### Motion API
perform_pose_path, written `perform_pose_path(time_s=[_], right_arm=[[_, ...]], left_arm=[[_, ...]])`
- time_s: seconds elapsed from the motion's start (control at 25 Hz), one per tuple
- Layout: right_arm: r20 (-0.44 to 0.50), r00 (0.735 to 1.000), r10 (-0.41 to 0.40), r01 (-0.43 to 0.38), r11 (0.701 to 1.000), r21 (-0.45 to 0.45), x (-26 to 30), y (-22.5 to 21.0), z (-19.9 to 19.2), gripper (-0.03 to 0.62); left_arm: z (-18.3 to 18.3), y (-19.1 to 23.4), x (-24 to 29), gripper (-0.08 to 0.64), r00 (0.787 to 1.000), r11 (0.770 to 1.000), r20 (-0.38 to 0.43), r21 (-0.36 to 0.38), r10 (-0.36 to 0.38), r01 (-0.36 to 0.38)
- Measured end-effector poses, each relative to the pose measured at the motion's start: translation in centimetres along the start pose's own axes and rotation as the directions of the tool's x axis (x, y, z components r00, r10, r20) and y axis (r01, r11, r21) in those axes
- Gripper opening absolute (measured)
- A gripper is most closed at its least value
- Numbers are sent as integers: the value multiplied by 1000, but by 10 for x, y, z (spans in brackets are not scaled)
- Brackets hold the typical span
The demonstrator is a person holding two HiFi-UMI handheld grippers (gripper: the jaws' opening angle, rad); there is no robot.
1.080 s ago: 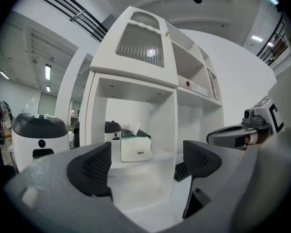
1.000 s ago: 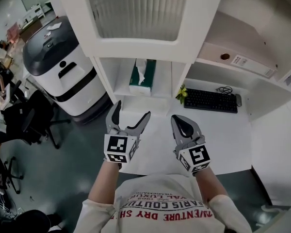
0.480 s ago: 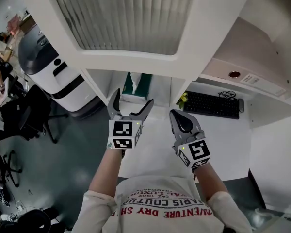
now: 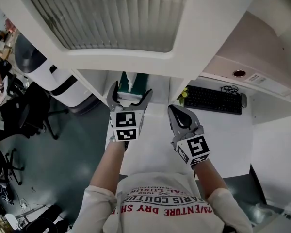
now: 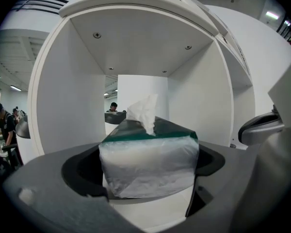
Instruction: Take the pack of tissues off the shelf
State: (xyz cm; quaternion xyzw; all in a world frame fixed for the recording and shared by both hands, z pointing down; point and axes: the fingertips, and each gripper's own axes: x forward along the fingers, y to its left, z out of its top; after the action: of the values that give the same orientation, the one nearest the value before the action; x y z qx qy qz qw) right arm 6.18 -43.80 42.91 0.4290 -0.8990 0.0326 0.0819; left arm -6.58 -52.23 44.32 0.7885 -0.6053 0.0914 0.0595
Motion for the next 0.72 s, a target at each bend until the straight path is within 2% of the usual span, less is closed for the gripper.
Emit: perform_pose_path(time_s=[0.08,0.12,0.2,0.56,0.72], right_arm=[[-1,1000,-3,3,1000,-4,-2,-2,-2,2],[-1,1000,-6,6,1000,-4,-3,-3,-3,2],[0,1000,-14,14,1000,-4,-5,-4,-3,2],[6,999,-39,39,999,-15,-19,-9,-1,2],[8,999,-46,46,999,-25,-25,-1,3,2]], left_arm=[[-1,-1,0,523,1000,1000,-10,16,12,-12],[-2,-1,1,479,1000,1000,-13,18,15,-15],[-2,0,1,452,1000,1000,-12,16,15,-15],[2,-7,-7,420,1000,999,-12,45,-12,12],[14,-5,-25,420,999,999,24,45,-31,30]])
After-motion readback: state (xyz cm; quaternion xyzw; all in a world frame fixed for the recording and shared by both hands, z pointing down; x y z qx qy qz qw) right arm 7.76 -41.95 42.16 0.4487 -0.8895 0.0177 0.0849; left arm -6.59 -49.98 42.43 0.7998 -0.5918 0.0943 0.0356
